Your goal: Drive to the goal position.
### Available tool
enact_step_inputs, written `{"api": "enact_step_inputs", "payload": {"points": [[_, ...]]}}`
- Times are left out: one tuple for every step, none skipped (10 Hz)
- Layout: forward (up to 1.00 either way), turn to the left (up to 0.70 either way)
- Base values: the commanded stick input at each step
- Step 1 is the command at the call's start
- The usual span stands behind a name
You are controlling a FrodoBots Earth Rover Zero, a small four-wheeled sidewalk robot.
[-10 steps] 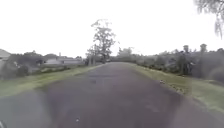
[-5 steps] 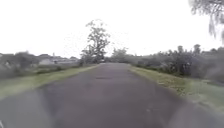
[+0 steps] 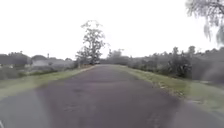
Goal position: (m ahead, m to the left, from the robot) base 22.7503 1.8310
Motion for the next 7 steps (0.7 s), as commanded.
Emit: {"api": "enact_step_inputs", "payload": {"points": [[0.70, -0.25], [0.70, -0.24], [0.70, -0.24], [0.70, -0.24], [0.70, -0.24], [0.70, -0.24], [0.70, -0.24]]}}
